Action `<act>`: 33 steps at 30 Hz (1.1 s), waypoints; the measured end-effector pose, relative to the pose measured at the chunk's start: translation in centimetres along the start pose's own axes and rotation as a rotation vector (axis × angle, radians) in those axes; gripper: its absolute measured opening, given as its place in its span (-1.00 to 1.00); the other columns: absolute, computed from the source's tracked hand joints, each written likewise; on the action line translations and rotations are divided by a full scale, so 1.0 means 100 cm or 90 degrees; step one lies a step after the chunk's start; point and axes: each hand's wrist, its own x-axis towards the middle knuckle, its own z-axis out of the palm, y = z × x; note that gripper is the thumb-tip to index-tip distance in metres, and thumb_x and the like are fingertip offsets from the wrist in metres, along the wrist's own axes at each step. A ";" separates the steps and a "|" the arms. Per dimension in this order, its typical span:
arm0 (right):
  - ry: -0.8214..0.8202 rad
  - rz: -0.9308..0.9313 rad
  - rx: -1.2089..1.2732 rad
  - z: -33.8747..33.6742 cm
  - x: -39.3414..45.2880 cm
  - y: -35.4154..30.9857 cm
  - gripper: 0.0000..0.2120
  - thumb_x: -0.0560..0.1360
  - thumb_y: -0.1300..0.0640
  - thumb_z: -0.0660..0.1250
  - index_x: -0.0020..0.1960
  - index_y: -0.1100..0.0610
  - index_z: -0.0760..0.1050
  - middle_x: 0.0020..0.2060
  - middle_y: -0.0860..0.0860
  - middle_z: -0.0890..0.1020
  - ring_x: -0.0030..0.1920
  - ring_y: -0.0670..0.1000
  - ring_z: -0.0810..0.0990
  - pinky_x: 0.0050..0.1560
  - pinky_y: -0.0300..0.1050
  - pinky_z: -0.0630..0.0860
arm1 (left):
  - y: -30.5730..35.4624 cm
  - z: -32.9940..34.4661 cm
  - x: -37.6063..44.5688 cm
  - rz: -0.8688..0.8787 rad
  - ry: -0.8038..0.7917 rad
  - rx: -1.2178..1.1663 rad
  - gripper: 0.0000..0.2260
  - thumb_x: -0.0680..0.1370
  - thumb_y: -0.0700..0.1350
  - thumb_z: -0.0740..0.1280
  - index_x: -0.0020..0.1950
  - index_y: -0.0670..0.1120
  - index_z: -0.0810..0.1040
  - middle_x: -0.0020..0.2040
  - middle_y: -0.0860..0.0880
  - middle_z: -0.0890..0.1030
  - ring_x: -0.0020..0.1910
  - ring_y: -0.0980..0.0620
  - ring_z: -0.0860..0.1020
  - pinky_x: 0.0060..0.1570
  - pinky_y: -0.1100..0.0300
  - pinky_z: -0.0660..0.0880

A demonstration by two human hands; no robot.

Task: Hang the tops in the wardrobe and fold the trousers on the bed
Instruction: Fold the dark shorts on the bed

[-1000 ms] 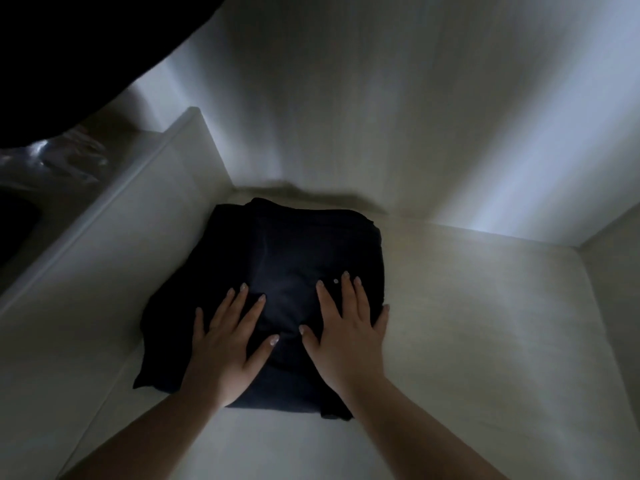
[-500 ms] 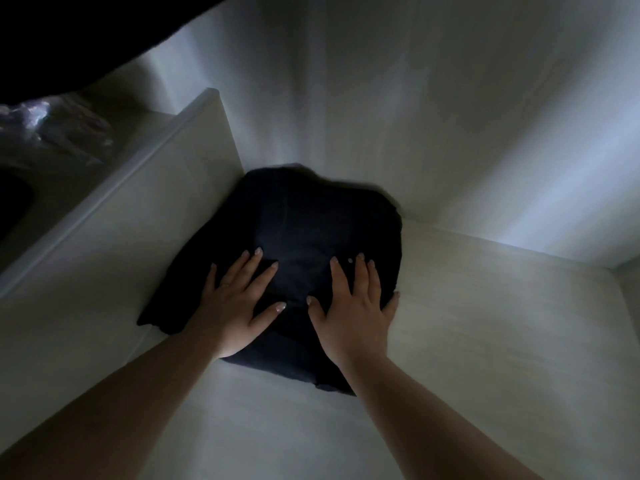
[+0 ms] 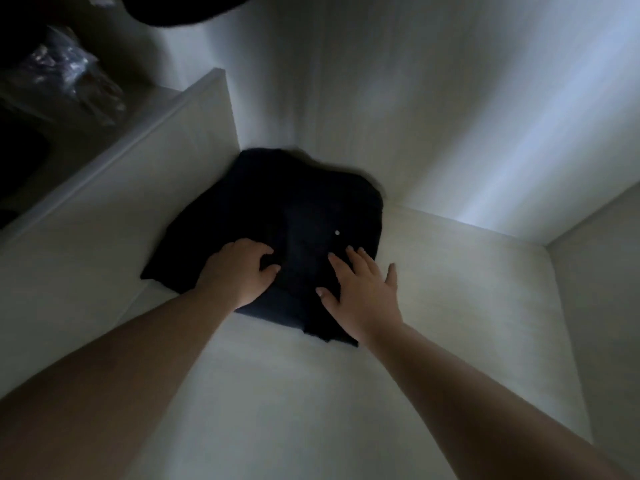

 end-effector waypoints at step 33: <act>-0.155 -0.302 0.659 -0.270 -0.546 -0.122 -0.77 0.52 0.09 0.34 0.02 -0.27 0.51 0.09 -0.33 0.58 0.16 -0.35 0.49 0.14 -0.31 0.39 | 0.180 -0.186 -0.669 -0.059 0.285 -0.858 -0.71 0.39 -0.17 0.46 0.08 0.03 0.58 -0.04 0.09 0.68 -0.02 0.18 0.61 0.06 0.28 0.53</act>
